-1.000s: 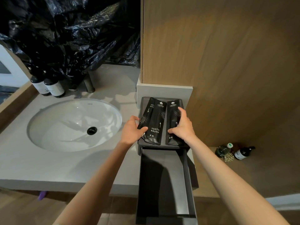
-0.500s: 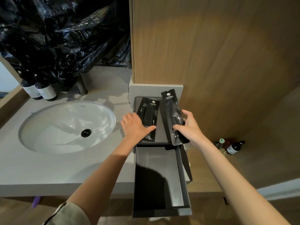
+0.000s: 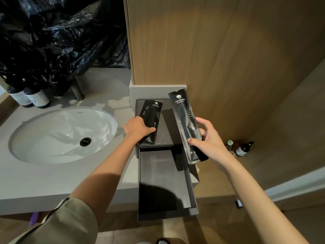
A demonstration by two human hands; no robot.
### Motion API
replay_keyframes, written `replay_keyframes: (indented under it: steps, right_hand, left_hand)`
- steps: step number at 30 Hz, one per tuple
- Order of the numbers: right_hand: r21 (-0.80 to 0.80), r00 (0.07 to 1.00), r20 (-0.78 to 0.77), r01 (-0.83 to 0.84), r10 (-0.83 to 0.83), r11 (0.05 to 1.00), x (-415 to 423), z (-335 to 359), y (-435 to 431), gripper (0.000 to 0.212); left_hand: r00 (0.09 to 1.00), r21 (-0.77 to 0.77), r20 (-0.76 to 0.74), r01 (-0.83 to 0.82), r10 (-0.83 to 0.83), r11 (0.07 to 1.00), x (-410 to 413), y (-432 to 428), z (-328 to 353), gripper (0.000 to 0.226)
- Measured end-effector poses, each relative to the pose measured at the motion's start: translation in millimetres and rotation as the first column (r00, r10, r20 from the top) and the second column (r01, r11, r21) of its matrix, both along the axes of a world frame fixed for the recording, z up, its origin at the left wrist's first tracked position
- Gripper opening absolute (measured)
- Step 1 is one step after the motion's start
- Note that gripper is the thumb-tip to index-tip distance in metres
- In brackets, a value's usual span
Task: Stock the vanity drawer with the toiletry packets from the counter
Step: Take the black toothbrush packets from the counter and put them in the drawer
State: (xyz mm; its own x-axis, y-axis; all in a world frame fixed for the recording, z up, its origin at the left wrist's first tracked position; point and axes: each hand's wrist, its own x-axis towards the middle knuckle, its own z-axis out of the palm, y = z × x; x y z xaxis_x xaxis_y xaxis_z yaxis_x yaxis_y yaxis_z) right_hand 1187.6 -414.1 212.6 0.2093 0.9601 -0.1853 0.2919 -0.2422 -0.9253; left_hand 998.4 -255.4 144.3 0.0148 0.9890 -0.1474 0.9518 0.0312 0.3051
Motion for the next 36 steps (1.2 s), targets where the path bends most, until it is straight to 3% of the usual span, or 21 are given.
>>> replay_keyframes:
  steps: [5,13,17,21,25,30,36]
  right_hand:
    - [-0.016,0.999,-0.04,-0.001,0.0,1.0,-2,-2,-13,0.068]
    - [0.001,0.997,-0.078,0.015,-0.015,1.0,-4,-7,-29,0.059]
    - [-0.022,0.999,-0.044,-0.01,0.009,1.0,-3,-12,-40,0.054]
    - [-0.077,0.995,-0.089,-0.058,0.051,0.995,-5,-20,-56,0.049]
    - [-0.198,0.98,-0.137,-0.169,0.144,0.965,-10,-29,-70,0.043]
    - [-0.369,0.946,-0.126,-0.323,0.298,0.871,-22,-52,-72,0.047]
    - [-0.377,0.966,-0.176,-0.243,0.188,0.894,-53,-79,-49,0.044]
  left_hand:
    - [0.998,0.005,0.042,0.055,-0.055,0.998,0,-9,6,0.046]
    - [0.916,0.098,0.368,0.131,-0.158,0.987,-10,-35,16,0.027]
    - [0.746,0.055,0.662,0.048,-0.072,0.997,-27,-69,26,0.027]
    - [0.575,0.005,0.817,-0.075,0.039,0.997,-51,-112,22,0.029]
    - [0.48,-0.043,0.872,-0.127,0.1,0.991,-73,-154,9,0.024]
    - [0.442,-0.099,0.88,-0.183,0.172,0.978,-90,-191,4,0.025]
    - [0.403,-0.135,0.884,-0.268,0.239,0.954,-104,-209,3,0.027]
